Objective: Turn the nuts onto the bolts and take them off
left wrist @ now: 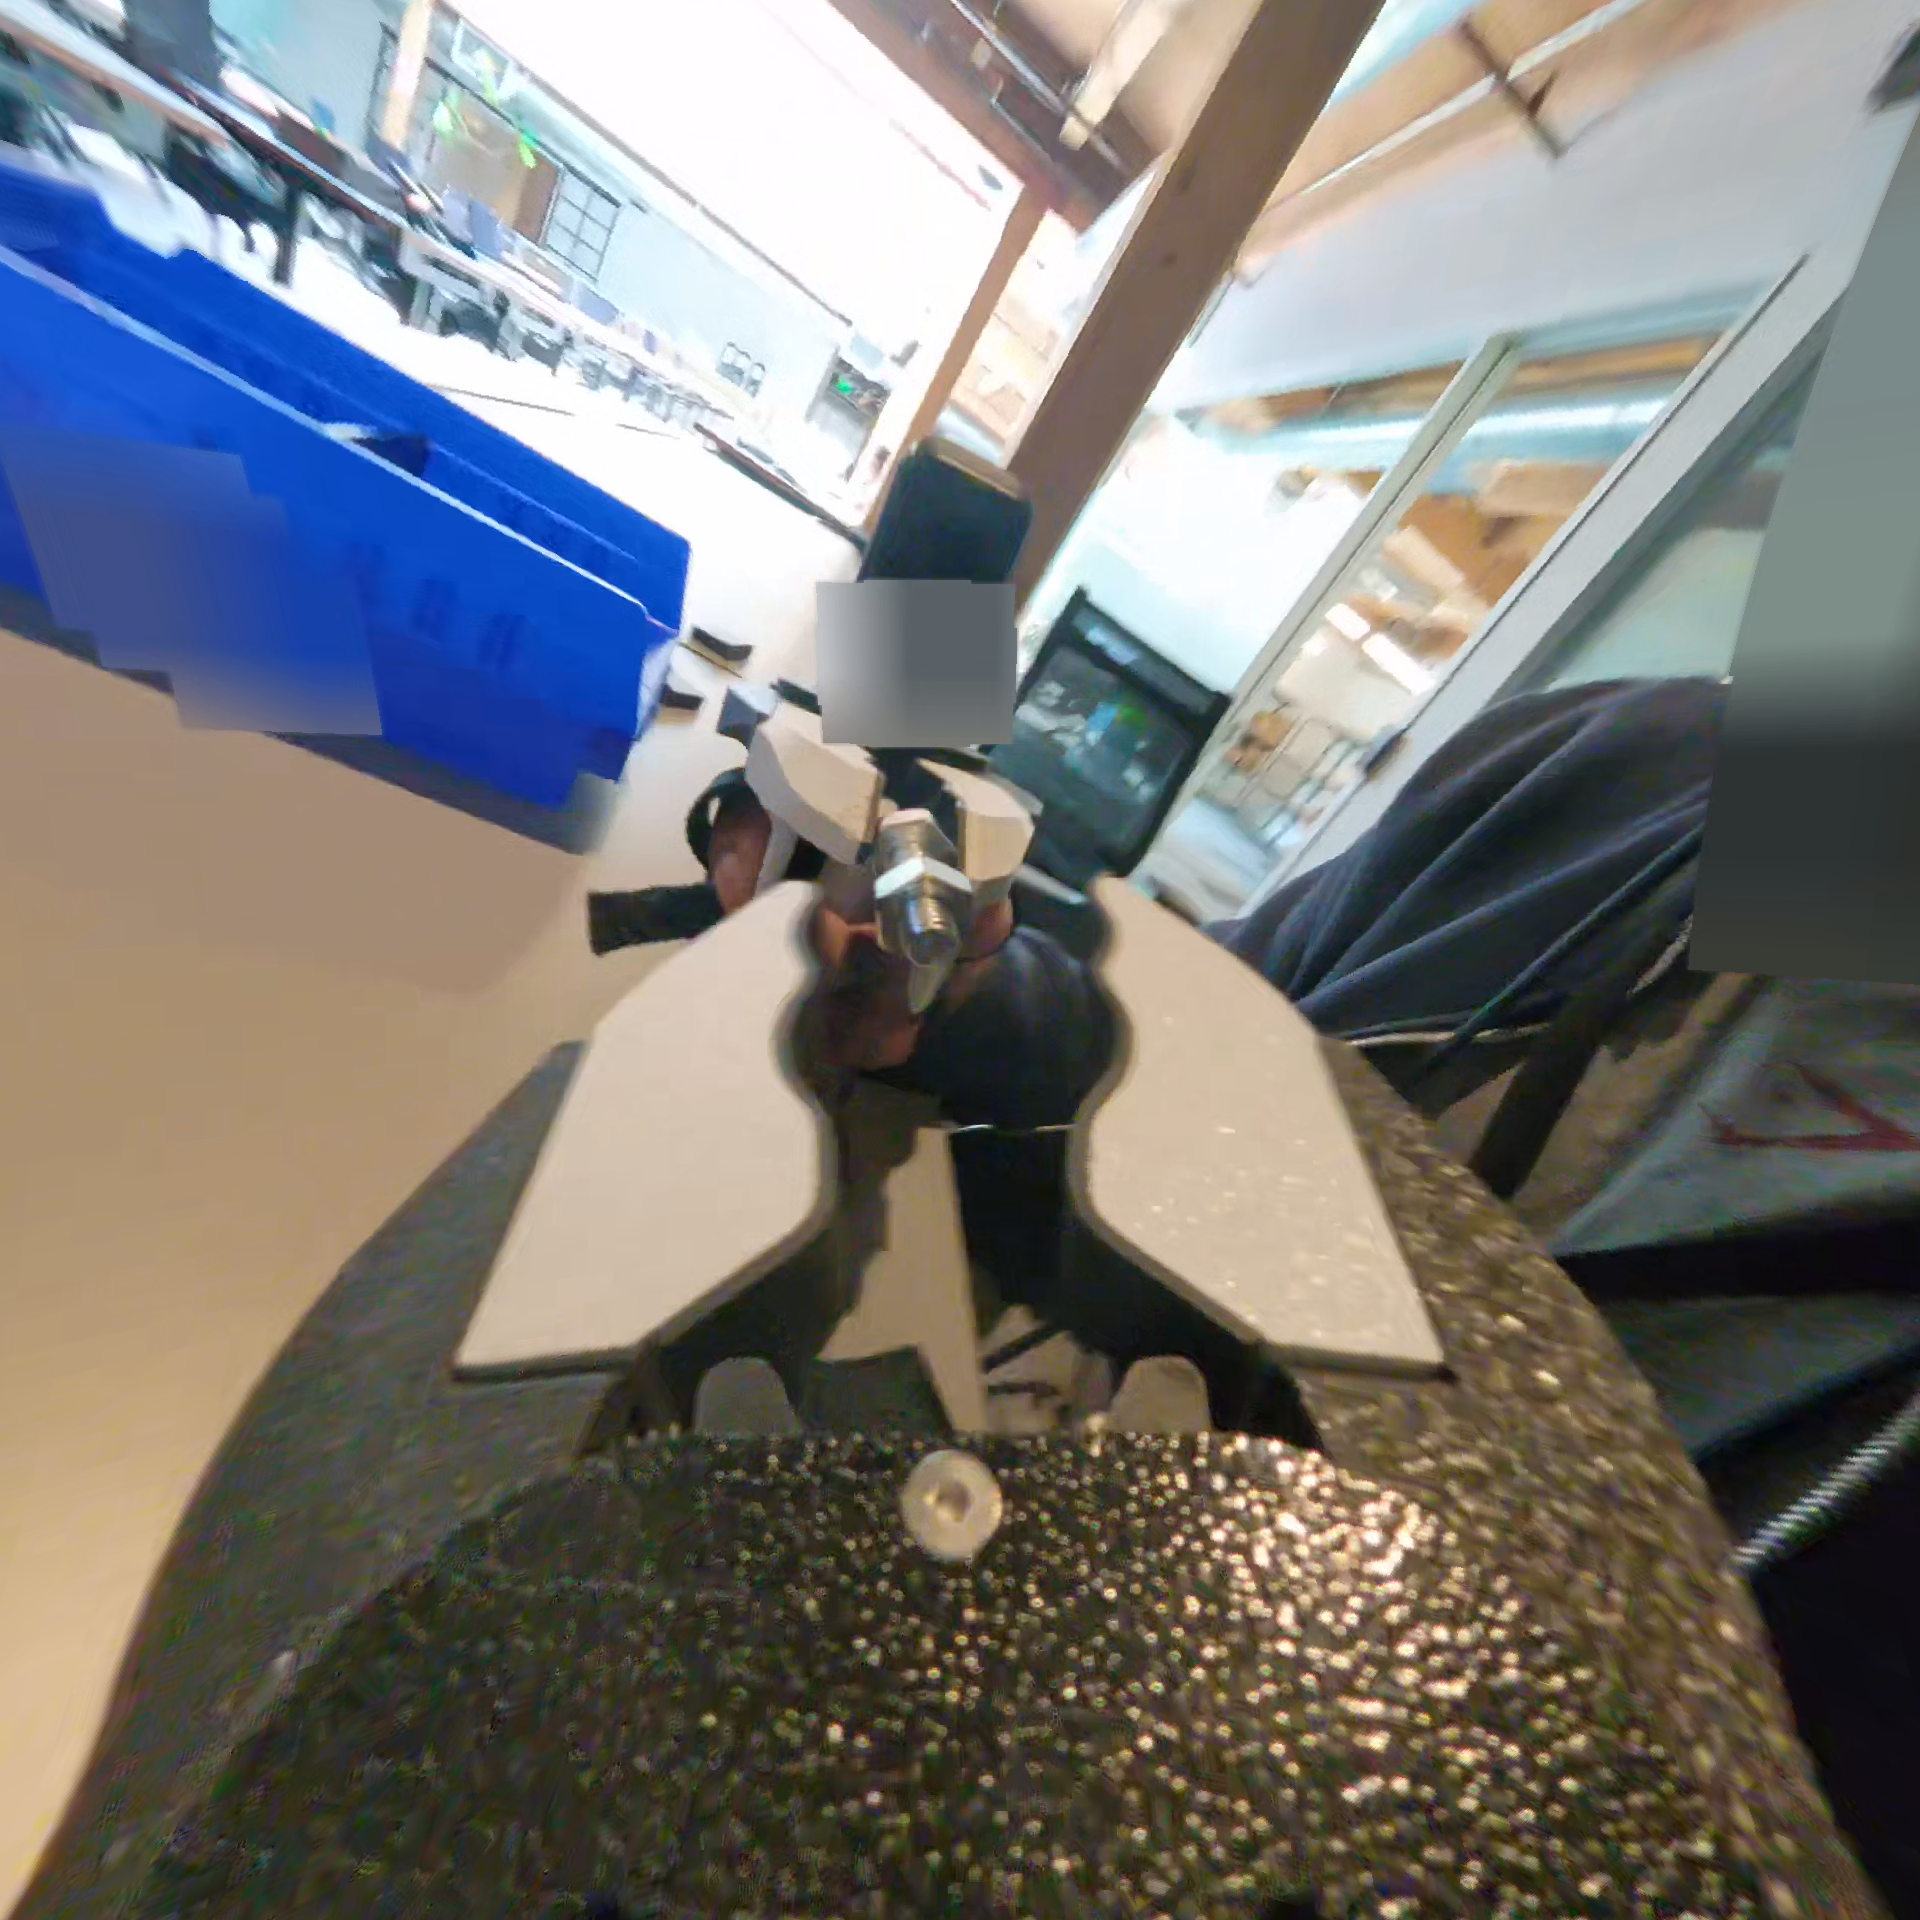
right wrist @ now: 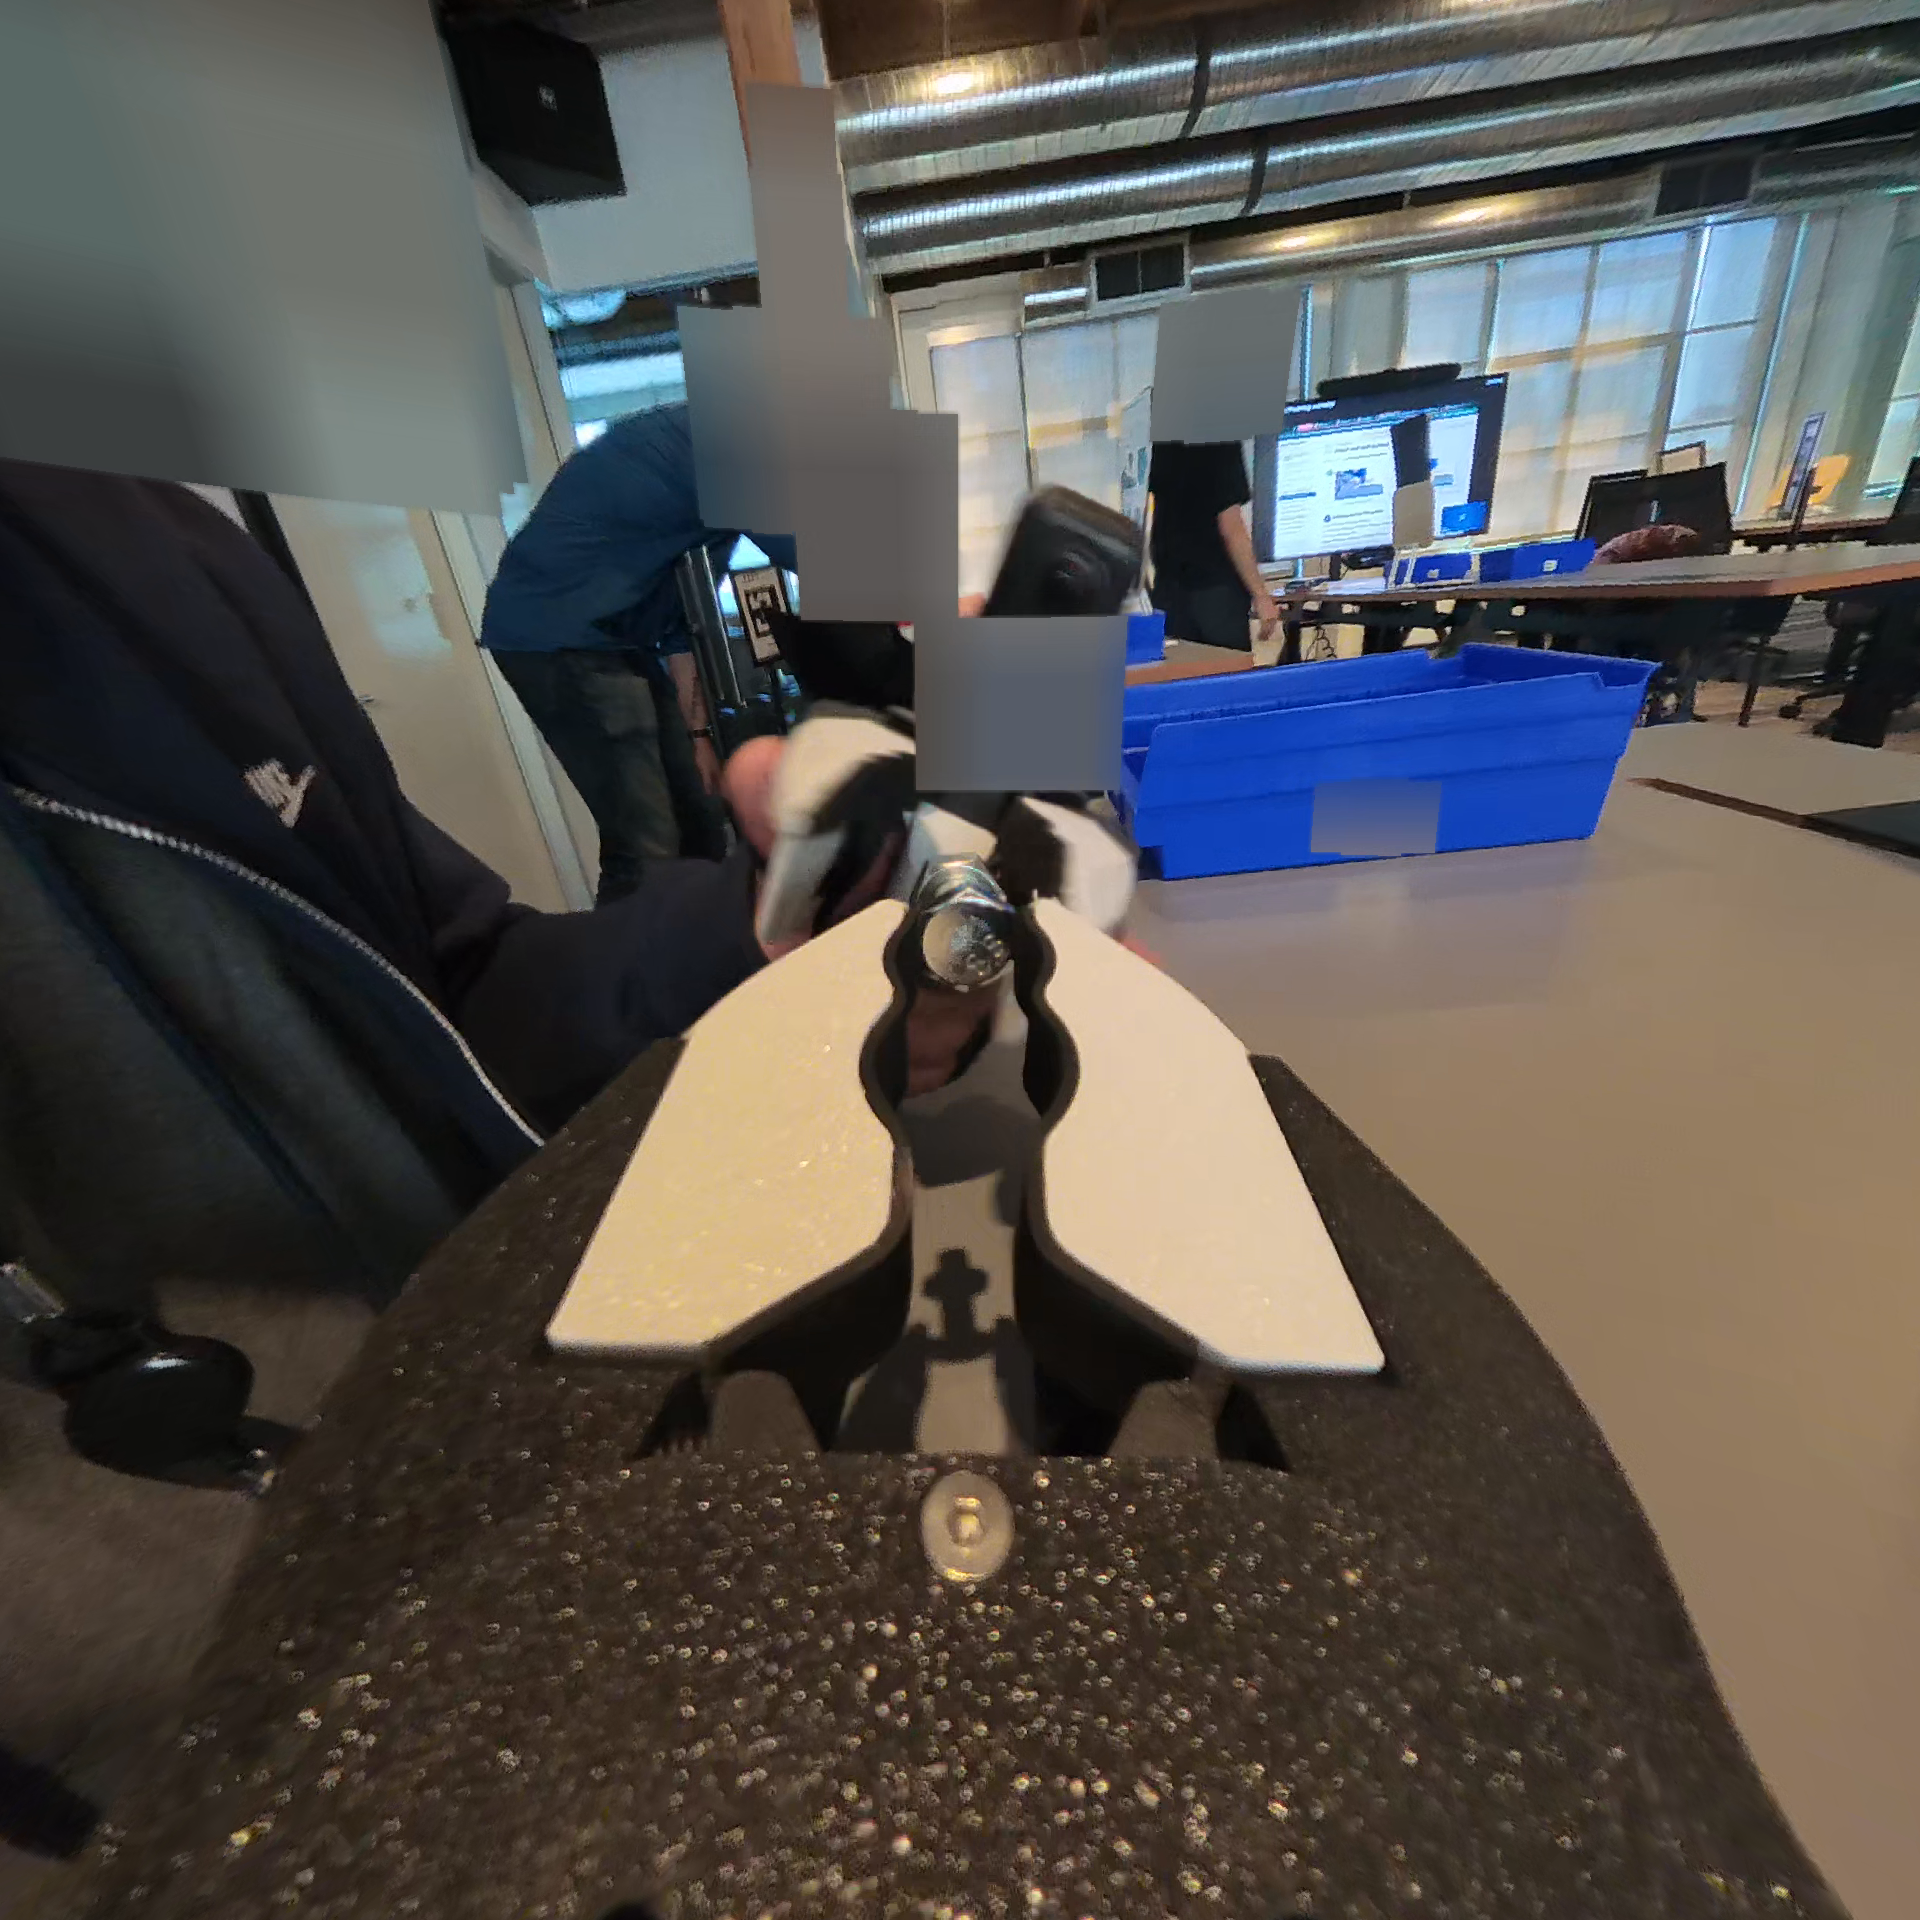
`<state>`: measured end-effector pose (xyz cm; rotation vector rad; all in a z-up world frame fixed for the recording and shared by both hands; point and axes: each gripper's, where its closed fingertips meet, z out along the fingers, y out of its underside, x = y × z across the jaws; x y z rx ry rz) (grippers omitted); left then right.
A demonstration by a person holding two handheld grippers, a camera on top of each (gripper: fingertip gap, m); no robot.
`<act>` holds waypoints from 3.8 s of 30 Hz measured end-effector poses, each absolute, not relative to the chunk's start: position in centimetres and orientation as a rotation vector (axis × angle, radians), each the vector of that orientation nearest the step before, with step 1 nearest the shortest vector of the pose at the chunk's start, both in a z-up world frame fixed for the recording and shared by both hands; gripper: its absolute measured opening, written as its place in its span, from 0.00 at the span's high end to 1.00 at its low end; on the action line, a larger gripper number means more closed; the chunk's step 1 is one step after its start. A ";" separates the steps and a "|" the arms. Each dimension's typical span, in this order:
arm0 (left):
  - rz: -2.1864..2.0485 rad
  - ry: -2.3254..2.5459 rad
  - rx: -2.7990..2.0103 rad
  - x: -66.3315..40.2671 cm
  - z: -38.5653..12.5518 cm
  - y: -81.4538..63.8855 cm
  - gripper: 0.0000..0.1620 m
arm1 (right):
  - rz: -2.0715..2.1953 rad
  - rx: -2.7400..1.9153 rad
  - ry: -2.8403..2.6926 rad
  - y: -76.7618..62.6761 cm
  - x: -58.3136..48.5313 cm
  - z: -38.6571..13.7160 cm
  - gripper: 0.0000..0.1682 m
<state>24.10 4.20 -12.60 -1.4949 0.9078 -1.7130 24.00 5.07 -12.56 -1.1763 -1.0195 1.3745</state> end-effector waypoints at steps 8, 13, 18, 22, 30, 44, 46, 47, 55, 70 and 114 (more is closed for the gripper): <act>-0.616 1.252 -0.994 24.4 -11.8 5.0 0.67 | 1.407 -1.195 -0.962 5.5 24.7 -12.5 0.90; -0.401 1.396 -0.936 25.0 -13.5 5.1 0.78 | 1.400 -1.207 -0.961 5.4 24.9 -12.6 0.90; -0.422 1.382 -0.945 24.9 -13.4 5.2 0.88 | 1.396 -1.214 -0.972 5.2 24.9 -12.8 0.90; -0.501 1.360 -1.024 24.9 -13.4 5.2 0.89 | 1.388 -1.215 -0.971 5.3 24.9 -12.8 0.90; -1.501 1.013 -1.574 24.5 -12.9 4.5 0.90 | 1.272 -1.154 -1.033 4.7 24.4 -12.5 0.90; -0.690 1.224 -1.036 24.3 -11.7 4.5 0.72 | 1.401 -1.118 -0.983 4.8 24.7 -11.6 0.90; -0.643 1.248 -1.025 24.6 -12.2 4.5 0.75 | 1.400 -1.119 -0.993 4.7 24.6 -11.7 0.90; -0.638 1.256 -1.019 24.7 -12.4 4.4 0.77 | 1.400 -1.119 -0.996 4.7 24.6 -11.7 0.90; -0.786 1.233 -1.159 24.7 -12.6 4.7 0.89 | 1.371 -1.131 -1.009 4.7 24.5 -12.0 0.90; -1.431 0.988 -1.330 24.5 -11.3 4.5 0.80 | 1.343 -1.118 -0.998 4.7 24.8 -11.8 0.90; -0.718 1.215 -1.123 24.6 -11.6 5.1 0.72 | 1.353 -1.106 -0.987 4.7 25.0 -11.6 0.90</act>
